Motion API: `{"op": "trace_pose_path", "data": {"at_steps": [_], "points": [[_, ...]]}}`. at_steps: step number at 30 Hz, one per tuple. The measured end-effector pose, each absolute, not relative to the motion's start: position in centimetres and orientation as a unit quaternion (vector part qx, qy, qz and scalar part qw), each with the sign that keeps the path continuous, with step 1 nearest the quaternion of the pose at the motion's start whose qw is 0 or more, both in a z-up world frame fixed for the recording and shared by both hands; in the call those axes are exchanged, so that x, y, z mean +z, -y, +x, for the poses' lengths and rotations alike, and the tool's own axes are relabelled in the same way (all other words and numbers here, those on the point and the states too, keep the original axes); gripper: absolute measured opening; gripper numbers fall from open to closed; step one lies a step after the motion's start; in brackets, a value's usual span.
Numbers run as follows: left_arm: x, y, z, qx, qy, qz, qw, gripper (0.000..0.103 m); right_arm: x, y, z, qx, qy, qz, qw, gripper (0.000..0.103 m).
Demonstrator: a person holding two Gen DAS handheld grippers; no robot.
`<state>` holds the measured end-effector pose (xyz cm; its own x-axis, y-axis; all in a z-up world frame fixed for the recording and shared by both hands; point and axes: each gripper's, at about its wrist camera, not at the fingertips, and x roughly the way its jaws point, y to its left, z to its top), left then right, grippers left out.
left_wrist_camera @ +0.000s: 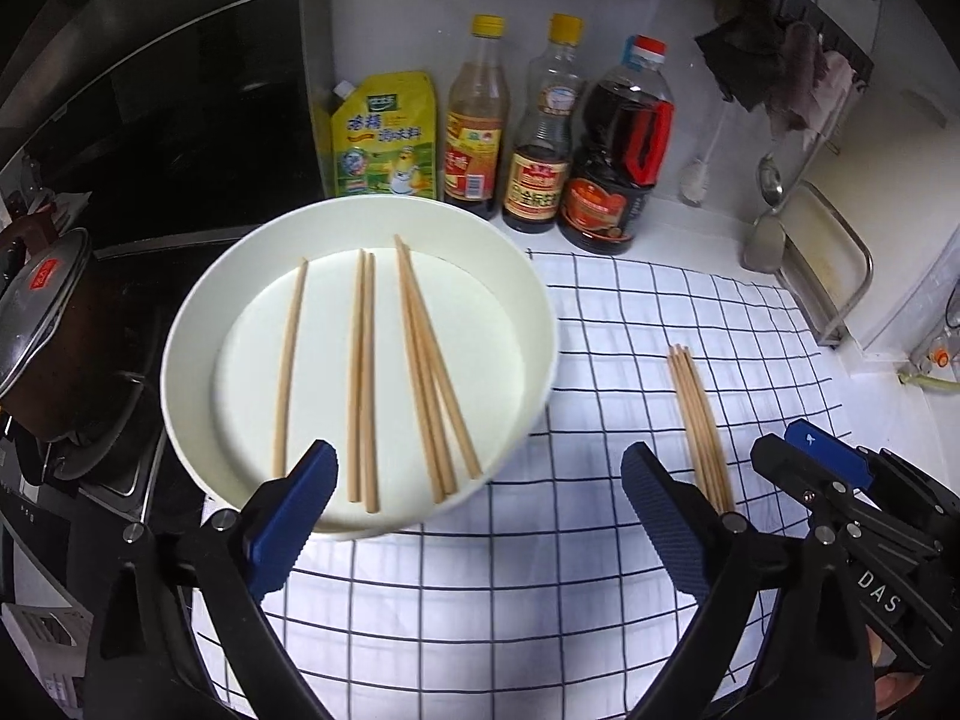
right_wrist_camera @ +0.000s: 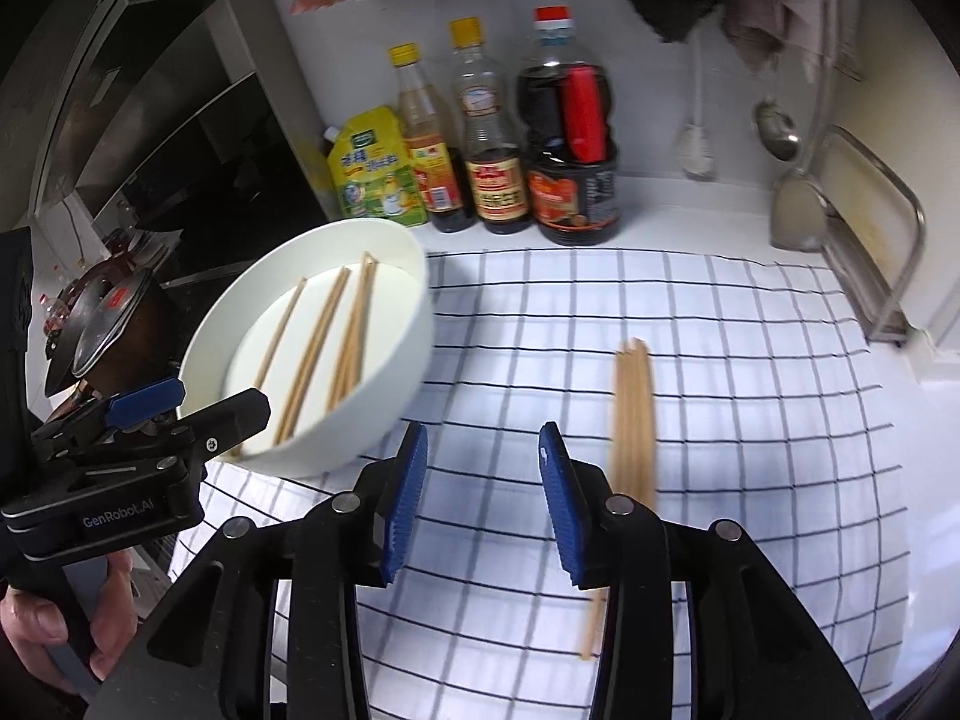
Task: Organize utensils
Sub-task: 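Move both open tools back to the chopstick bundle, then close the left tool on one chopstick while the right tool grasps another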
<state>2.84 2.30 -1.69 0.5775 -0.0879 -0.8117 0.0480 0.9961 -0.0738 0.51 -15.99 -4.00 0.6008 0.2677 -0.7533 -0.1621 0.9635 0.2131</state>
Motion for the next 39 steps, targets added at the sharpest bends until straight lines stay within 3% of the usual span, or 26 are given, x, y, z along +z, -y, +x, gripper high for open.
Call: {"op": "trace_pose_path", "data": {"at_steps": [17, 39], "points": [[-5.4, 4.7, 1.7, -0.060, -0.468, -0.007, 0.882, 0.095, -9.2, 23.9, -1.5, 0.062, -0.463, 0.058, 0.882, 0.045], [-10.9, 7.8, 2.7, -0.045, -0.483, 0.005, 0.874, 0.095, -16.0, 25.9, 1.9, 0.077, -0.488, 0.050, 0.868, 0.045]]}}
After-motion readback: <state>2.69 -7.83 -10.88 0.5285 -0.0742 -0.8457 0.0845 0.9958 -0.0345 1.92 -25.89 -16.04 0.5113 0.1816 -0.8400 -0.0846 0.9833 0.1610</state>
